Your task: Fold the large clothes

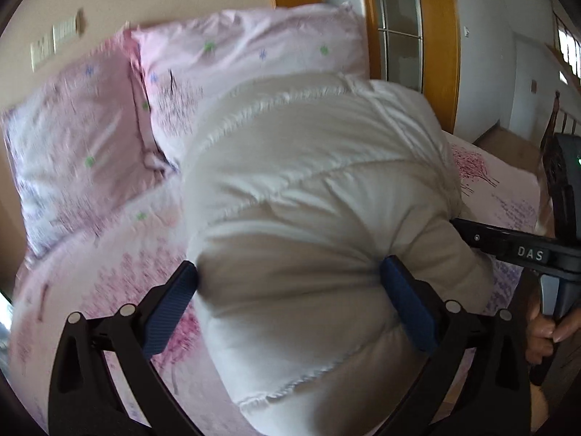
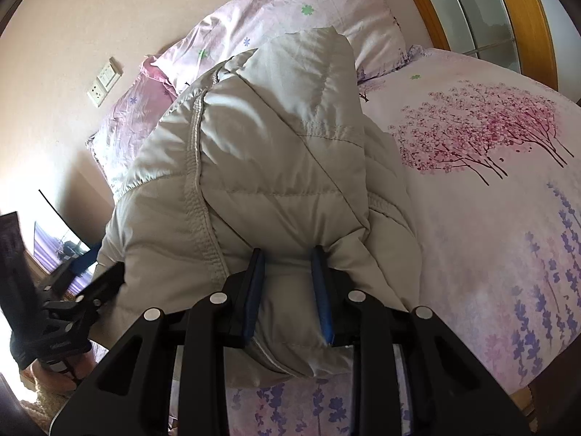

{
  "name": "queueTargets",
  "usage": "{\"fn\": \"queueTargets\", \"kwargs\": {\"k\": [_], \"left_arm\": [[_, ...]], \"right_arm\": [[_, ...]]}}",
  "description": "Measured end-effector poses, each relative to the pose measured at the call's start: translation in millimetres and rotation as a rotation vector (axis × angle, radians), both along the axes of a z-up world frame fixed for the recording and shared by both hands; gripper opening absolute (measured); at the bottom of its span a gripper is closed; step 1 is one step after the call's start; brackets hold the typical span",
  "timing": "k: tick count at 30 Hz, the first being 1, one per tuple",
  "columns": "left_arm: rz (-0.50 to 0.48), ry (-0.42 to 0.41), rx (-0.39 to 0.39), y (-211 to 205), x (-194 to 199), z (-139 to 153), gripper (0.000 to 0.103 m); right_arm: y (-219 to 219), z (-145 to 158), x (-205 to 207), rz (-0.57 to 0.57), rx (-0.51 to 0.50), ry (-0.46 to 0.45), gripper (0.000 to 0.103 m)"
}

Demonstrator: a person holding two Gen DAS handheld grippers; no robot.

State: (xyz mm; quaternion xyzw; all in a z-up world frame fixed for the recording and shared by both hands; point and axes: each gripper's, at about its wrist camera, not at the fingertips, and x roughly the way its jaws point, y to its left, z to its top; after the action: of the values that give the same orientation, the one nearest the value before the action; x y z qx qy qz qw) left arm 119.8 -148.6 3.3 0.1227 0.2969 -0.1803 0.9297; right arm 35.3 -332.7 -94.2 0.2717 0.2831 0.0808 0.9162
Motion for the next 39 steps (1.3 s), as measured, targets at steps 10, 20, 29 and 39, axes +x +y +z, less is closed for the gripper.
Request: {"fn": "queueTargets", "kwargs": {"k": [10,20,29,39], "left_arm": [[0.033,-0.039,0.052,-6,-2,-11,0.101],[0.028,-0.014,0.013,1,-1,-6,0.101],[0.018,-0.009,-0.037,7,1,4,0.101],[0.157,-0.096,-0.059,44,42,61,0.101]], "right_arm": [[-12,12,1,0.027,0.046,0.037,0.027],[-83,70,54,-0.088,0.219,0.031,0.054],[-77,61,115,-0.073,0.188,0.144,0.017],[-70,39,180,-0.059,-0.026,0.458,0.015]]}}
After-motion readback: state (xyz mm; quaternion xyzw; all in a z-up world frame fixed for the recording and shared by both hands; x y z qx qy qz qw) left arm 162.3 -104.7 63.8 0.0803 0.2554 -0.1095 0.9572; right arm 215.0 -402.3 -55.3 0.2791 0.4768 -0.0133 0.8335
